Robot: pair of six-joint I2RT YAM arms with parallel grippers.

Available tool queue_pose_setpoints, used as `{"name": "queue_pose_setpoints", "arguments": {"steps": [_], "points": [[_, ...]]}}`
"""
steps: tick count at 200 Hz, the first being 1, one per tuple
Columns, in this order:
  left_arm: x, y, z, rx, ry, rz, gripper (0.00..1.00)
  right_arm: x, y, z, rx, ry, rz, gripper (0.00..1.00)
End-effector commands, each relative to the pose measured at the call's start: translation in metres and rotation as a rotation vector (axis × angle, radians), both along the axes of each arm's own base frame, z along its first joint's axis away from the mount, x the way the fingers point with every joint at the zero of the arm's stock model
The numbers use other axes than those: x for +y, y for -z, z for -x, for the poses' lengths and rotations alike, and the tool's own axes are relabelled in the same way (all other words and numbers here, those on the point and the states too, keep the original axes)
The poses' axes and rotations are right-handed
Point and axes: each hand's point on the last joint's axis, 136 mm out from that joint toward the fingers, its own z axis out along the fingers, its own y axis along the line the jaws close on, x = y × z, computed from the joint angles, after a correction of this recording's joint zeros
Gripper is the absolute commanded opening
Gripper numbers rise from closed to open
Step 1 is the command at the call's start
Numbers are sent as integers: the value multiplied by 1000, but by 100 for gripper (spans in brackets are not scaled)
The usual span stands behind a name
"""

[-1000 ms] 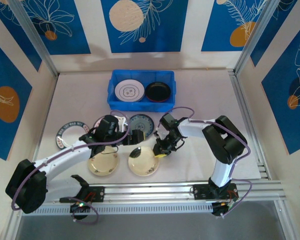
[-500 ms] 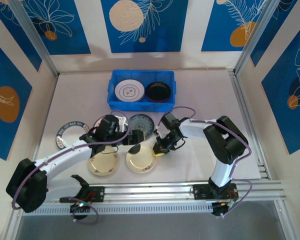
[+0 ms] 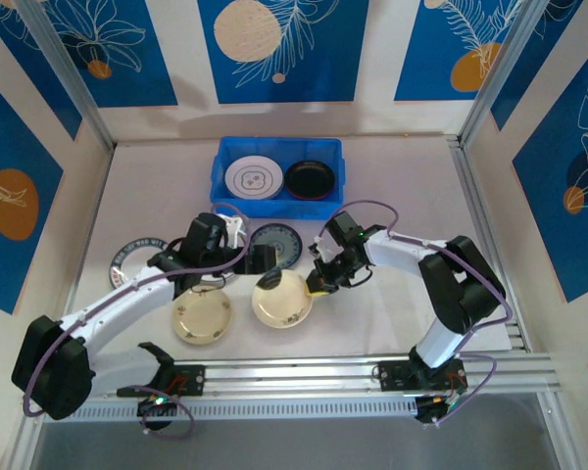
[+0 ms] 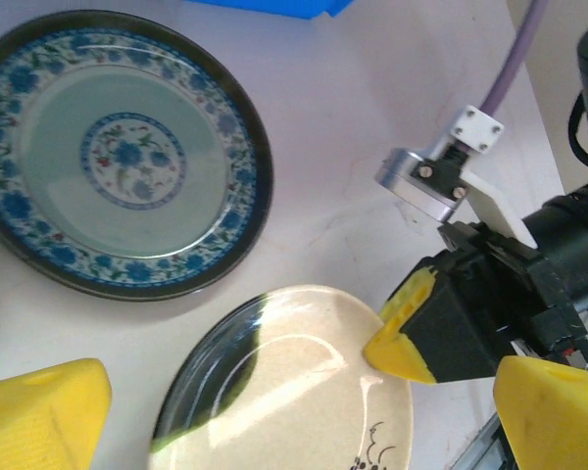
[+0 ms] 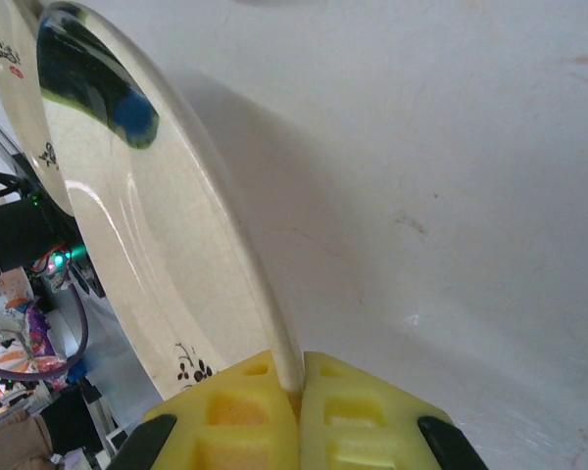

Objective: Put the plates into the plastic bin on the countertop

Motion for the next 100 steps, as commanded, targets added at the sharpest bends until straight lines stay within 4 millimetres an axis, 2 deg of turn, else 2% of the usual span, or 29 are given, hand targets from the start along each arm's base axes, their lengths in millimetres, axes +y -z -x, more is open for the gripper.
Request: {"name": "queue_pose_setpoints", "arguments": {"steps": [1,57,100], "points": [[10,-12,-6,-30,-12,-8,100,-1,-17,0,-1,16,-43,0],[7,-9,-13,-24,-22,46,96,-13,-51,-27,-19,140,-117,0],[2,3,-16,10,-38,78,92,-12,-72,-42,-56,172,-177,0]]}}
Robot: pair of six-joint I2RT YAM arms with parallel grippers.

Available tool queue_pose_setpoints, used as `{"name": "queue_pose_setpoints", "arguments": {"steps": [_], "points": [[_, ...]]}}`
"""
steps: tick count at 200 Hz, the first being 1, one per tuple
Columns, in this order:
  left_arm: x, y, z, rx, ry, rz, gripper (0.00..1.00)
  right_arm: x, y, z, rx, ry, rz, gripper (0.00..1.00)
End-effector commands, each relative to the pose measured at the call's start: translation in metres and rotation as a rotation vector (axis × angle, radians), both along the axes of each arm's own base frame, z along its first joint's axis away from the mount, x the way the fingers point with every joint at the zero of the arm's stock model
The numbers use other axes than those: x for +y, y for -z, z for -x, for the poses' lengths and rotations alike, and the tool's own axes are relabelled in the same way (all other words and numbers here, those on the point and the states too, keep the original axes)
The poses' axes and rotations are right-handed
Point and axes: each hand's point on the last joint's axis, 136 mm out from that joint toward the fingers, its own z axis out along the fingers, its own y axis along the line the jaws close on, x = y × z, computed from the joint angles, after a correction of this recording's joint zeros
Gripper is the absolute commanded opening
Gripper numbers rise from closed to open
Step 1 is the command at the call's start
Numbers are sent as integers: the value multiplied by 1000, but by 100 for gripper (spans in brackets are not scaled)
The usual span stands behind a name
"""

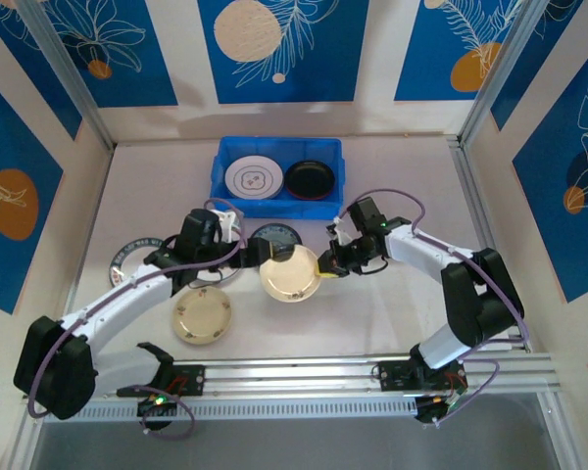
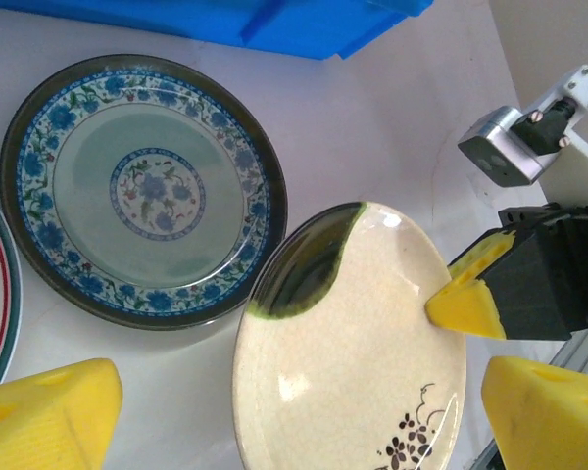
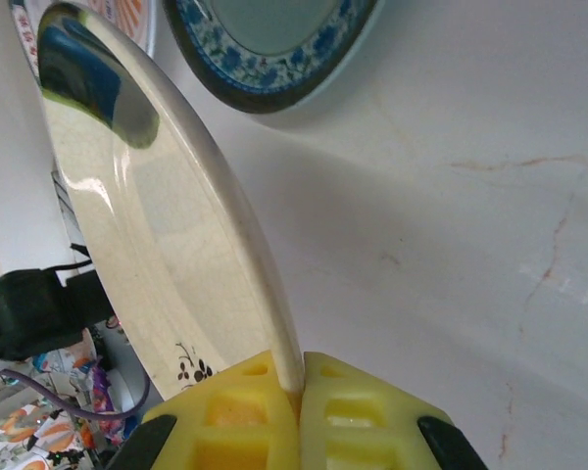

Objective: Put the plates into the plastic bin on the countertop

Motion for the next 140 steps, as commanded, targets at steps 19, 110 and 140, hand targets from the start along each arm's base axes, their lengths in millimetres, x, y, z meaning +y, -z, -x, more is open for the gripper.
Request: {"name": "queue_pose_setpoints", "arguments": {"steps": [19,110,140], "points": [[-3,9,-3,24,-17,45,88,11,-42,-8,-33,5,-127,0],[-15,16,-16,74,-21,75,0,9,-56,-16,-62,31,-133,0],[-14,10,-23,60,-36,63,0,-1,-51,-23,-80,77,-58,7]]}}
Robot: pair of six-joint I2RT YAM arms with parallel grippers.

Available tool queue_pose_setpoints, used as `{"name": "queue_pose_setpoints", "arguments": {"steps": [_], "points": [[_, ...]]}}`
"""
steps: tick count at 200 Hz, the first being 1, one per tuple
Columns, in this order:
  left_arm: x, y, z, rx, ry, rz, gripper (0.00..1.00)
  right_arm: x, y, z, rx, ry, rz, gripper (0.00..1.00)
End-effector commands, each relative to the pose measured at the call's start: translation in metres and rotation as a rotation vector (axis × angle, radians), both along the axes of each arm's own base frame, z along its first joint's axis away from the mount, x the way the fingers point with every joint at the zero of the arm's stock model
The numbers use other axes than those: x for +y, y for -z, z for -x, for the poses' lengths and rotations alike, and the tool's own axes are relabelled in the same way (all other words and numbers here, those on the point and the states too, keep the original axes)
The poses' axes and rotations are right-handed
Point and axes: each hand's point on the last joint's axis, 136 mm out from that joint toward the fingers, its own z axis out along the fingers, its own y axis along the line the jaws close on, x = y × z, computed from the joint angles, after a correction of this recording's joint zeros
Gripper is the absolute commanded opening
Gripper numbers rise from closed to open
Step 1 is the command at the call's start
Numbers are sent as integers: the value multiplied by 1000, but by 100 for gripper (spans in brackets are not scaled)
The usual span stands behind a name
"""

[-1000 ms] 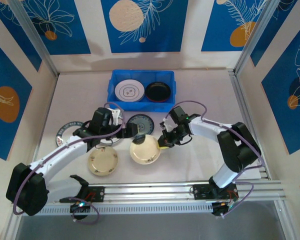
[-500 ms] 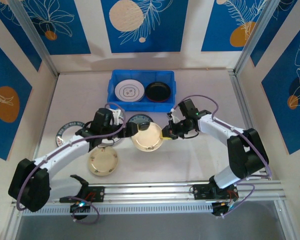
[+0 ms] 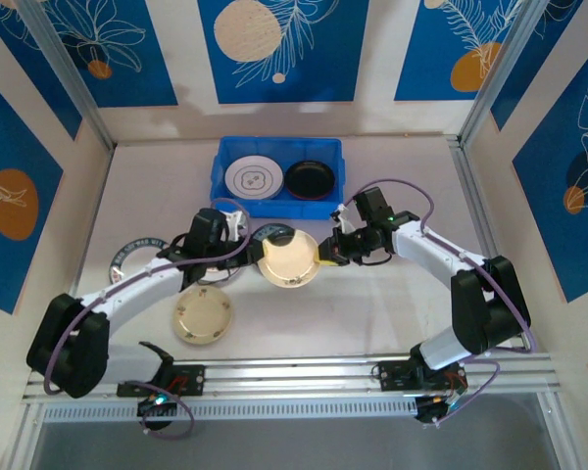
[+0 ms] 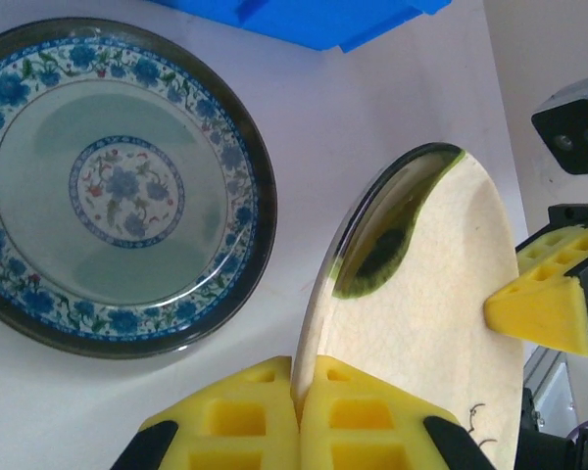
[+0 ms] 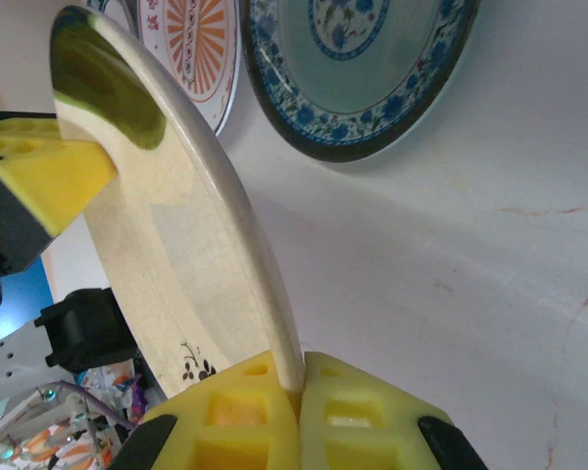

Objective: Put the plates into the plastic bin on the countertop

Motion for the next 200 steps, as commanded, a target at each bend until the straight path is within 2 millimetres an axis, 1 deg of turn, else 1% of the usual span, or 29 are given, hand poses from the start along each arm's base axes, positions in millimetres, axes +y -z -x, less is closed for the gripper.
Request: {"name": "queue_pose_setpoints", "arguments": {"steps": [1,5,15,19,27,48,70,87,106,132,145,148,157,164,172,181,191,200], "points": [[2,-8,-10,-22,-20,-13,0,-3,-18,-6,-40,24,2,8],[3,-11,-12,-29,-24,-19,0,-5,-19,-7,-49,33,11,14],[5,-18,-17,-48,-36,-43,0,-12,-21,-11,-70,67,40,33],[7,-20,-19,-57,-40,-56,0,-15,-22,-12,-78,82,50,38],[8,-30,-26,-88,-50,-72,0,-23,-23,-15,-92,117,71,42],[11,-56,-44,-176,-67,-113,0,-48,-30,-23,-143,240,99,47],[15,-79,-64,-237,-89,-158,0,-77,-35,-28,-180,375,131,48],[15,-92,-81,-272,-106,-177,0,-100,-33,-28,-191,469,179,48],[14,-107,-105,-303,-135,-171,0,-115,-28,-26,-187,538,182,48],[9,-125,-142,-353,-175,-166,0,-120,-21,-25,-150,570,159,47],[2,-128,-160,-358,-177,-158,0,-120,-19,-25,-133,577,153,47],[0,-126,-163,-352,-175,-157,0,-120,-18,-25,-130,576,151,46],[-5,-131,-175,-353,-178,-143,0,-118,-19,-25,-125,575,141,46],[-8,-127,-184,-343,-178,-138,0,-118,-19,-24,-119,578,137,47],[-12,-130,-193,-345,-180,-118,0,-117,-20,-24,-119,580,129,46],[-16,-128,-203,-337,-184,-92,0,-117,-21,-24,-120,581,125,46],[-20,-124,-214,-327,-192,-65,0,-117,-22,-24,-123,585,123,46],[-22,-117,-223,-308,-201,-40,0,-118,-21,-24,-120,587,122,46]]}}
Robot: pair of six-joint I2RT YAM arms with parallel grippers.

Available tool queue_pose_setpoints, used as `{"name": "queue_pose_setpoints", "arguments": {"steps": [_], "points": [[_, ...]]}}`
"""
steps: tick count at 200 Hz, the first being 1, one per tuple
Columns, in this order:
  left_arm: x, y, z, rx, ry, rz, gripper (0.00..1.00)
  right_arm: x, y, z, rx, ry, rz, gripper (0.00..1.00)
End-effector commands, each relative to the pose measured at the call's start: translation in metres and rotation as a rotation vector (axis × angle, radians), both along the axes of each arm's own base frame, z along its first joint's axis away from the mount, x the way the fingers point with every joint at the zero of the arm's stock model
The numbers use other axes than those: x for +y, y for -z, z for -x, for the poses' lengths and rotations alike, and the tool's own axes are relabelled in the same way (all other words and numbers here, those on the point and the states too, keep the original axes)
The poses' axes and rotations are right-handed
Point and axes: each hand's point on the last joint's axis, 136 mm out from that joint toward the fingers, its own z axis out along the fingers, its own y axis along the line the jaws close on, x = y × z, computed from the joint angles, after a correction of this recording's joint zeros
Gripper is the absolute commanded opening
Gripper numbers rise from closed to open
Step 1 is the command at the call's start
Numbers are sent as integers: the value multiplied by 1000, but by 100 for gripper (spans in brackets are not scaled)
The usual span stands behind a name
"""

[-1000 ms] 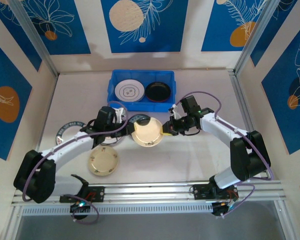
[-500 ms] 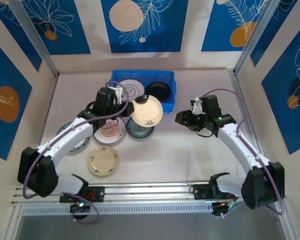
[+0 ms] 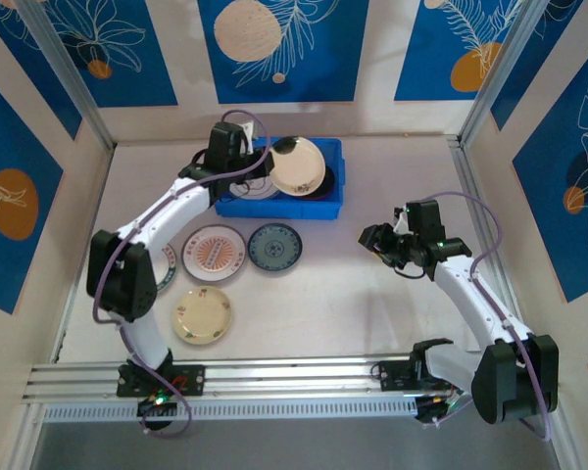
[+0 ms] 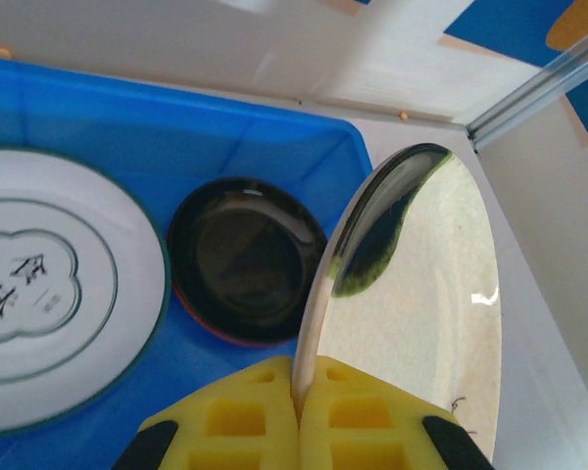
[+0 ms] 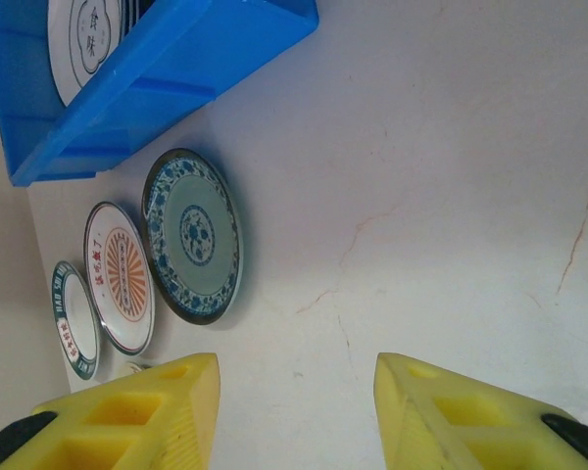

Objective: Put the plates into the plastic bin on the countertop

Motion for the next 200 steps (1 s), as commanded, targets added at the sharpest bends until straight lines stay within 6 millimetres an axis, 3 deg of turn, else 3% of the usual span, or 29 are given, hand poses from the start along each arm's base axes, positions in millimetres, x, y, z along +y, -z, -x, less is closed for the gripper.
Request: {"name": "queue_pose_setpoints", "arguments": {"steps": [1,32,79,123,200], "points": [[-5,-7,-26,-11,-14,100,0,2,-3,1,-1,7,-34,46],[-9,20,-55,52,-52,228,0,5,2,1,19,23,-70,46],[-23,49,-79,98,-66,281,0,11,13,1,49,35,-109,45],[-29,81,-88,160,-94,294,0,12,16,-1,57,32,-111,45],[-33,110,-102,216,-144,251,0,14,18,-4,63,22,-110,44]]}}
